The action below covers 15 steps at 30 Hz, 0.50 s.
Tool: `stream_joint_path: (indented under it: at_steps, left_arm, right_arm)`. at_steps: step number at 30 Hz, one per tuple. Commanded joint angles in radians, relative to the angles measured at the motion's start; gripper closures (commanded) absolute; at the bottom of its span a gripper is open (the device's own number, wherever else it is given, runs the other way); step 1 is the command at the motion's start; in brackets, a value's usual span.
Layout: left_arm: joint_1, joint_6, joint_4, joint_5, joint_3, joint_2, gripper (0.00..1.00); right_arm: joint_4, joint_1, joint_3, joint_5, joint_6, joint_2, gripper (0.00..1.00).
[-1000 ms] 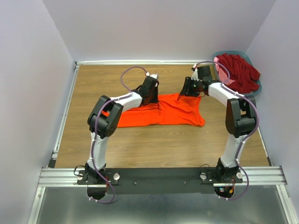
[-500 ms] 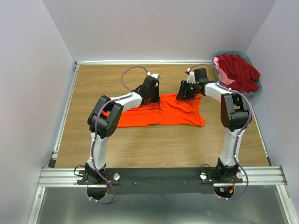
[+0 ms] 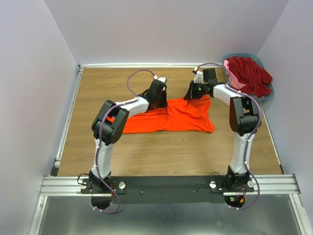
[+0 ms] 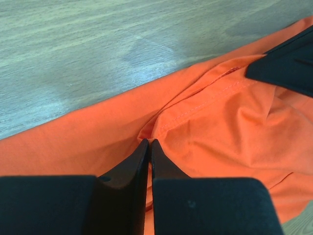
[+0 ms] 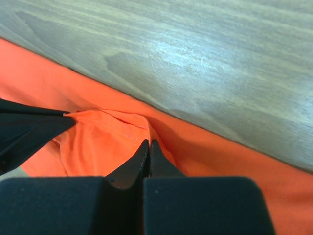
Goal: Fold and stack the t-shirts
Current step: Fold the tshirt
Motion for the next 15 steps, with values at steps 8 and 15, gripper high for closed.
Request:
stream_joint_path:
  at_steps: [8,15]
  left_arm:
    - [0.006,-0.04,0.067,-0.01,-0.106,-0.052,0.88]
    - [0.017,-0.069,0.084,-0.031,-0.151,-0.072,0.88]
  right_arm:
    - [0.015,-0.018,0.031,0.084,0.057,-0.018,0.99]
    - [0.015,-0.019,0.019,0.18,0.105,-0.038,0.99]
